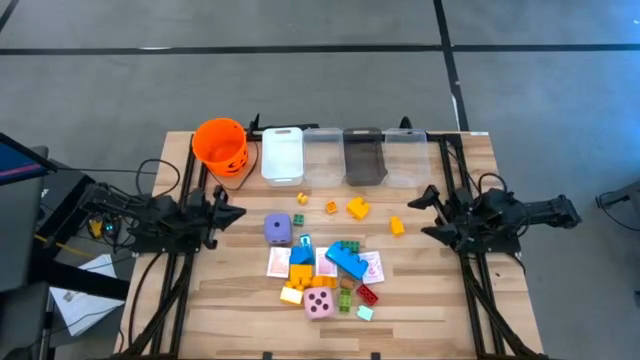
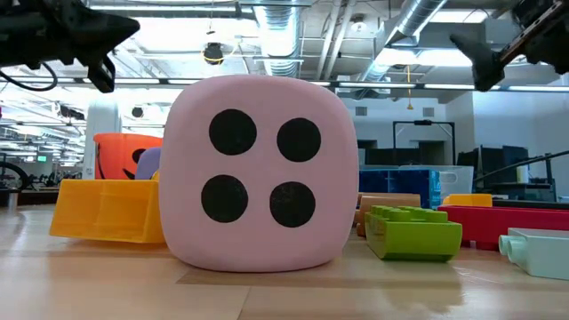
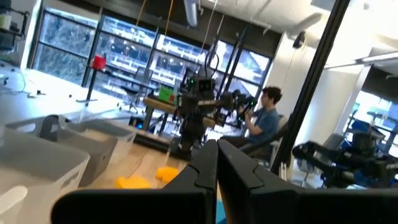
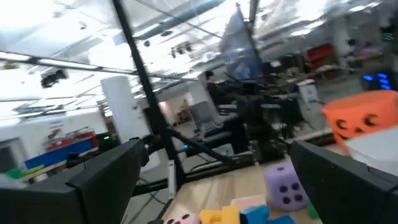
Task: Pick & Place Toys
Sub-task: Put the large yellow game piece into the black bin
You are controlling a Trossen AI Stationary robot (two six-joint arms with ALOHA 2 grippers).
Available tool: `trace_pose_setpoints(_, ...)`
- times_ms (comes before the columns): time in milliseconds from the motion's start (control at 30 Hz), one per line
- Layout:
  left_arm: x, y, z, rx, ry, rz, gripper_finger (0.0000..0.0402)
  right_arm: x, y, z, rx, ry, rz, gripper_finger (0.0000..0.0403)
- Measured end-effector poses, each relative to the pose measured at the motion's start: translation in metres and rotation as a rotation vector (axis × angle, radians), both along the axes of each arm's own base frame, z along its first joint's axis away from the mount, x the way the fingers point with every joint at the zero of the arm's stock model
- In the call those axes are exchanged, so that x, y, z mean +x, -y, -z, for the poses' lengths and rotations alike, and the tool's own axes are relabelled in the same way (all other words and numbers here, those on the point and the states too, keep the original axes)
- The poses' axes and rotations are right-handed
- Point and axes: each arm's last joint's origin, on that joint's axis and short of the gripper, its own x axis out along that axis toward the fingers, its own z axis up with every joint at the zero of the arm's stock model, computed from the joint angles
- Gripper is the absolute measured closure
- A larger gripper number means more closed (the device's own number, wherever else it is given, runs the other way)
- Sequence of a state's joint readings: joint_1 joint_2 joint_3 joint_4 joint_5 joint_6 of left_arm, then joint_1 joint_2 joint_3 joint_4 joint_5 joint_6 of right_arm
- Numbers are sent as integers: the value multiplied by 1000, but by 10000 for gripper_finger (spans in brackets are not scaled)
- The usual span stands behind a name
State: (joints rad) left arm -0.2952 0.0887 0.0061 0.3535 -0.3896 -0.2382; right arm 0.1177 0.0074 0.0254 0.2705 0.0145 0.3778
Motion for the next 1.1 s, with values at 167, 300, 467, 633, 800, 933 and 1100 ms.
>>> trace_pose_setpoints(167, 0, 0, -1, -6, 10, -13, 401, 2, 7, 10, 58, -113, 240, 3)
trace_pose_setpoints(300, 0, 0, -1, -11, 14, -12, 402, 5, 11, 22, 82, -240, 410, 3)
trace_pose_setpoints(467, 0, -1, -1, -11, 16, -12, 402, 9, 12, 29, 125, -321, 448, 3)
trace_pose_setpoints(633, -1, -2, -1, 50, 0, -86, 402, 16, 12, 30, 109, -407, 485, 3)
trace_pose_setpoints(800, -1, -4, -1, 34, -9, -157, 402, 24, 15, 31, 111, -412, 577, 3)
trace_pose_setpoints(933, -1, -5, -1, 29, -7, -170, 402, 28, 16, 32, 145, -408, 582, 3)
trace_pose_setpoints(1100, -2, -5, -4, 16, 21, -182, 402, 32, 15, 26, 157, -356, 508, 3)
